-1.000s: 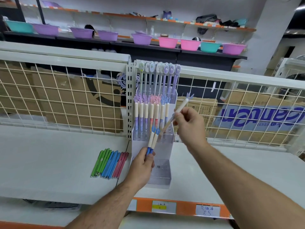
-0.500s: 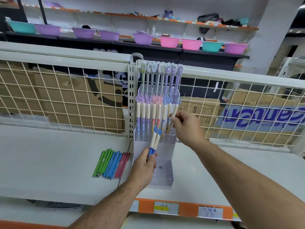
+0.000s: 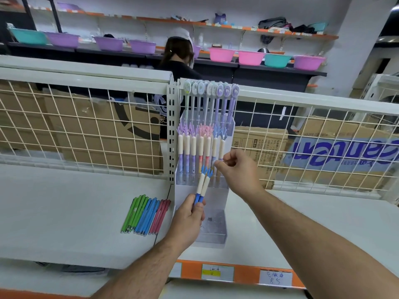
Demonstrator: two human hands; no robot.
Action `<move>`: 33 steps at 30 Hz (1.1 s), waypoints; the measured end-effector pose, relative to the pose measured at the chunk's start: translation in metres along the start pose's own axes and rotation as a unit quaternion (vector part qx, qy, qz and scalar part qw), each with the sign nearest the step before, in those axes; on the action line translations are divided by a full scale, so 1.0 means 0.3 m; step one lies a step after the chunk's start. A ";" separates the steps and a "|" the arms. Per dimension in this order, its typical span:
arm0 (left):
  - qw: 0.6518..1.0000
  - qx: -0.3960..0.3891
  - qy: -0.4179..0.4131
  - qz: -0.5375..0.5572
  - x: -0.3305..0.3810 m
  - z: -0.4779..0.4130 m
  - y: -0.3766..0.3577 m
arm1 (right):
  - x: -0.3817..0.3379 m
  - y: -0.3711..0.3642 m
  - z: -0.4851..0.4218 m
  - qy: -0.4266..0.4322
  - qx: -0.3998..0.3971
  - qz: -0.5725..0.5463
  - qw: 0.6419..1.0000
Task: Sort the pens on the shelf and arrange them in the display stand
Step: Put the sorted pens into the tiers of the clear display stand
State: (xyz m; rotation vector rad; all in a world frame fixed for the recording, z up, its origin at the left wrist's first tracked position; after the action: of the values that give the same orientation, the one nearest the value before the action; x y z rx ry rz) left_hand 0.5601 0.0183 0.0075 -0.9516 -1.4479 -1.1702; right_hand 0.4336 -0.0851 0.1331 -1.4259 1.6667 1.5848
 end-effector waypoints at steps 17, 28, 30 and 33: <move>1.000 0.000 0.001 -0.002 0.005 0.004 -0.002 | 0.011 0.006 0.009 0.004 0.017 0.052 0.999; 1.000 0.004 0.007 0.005 0.003 0.006 -0.006 | 0.082 -0.078 0.103 -0.035 -0.058 -0.053 0.996; 1.000 -0.001 0.008 0.002 0.006 0.008 -0.009 | 0.097 -0.122 0.116 -0.044 -0.108 -0.043 0.992; 1.000 -0.007 0.004 -0.002 0.015 0.013 -0.012 | 0.105 -0.137 0.127 -0.043 -0.117 -0.047 0.991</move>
State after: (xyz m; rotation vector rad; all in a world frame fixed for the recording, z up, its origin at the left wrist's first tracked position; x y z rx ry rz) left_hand 0.5550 0.0212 0.0113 -0.9526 -1.4377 -1.1862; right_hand 0.4447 -0.0547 0.0778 -1.4993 1.3812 1.8075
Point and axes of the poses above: each hand's wrist, its own z-axis away from the middle knuckle, its own y-axis out of the back of the hand, x = y × z, the point moved 9 cm from there along -z, towards the middle knuckle, and after that the axes turned 8 degrees about -x, right-handed, at the moved point
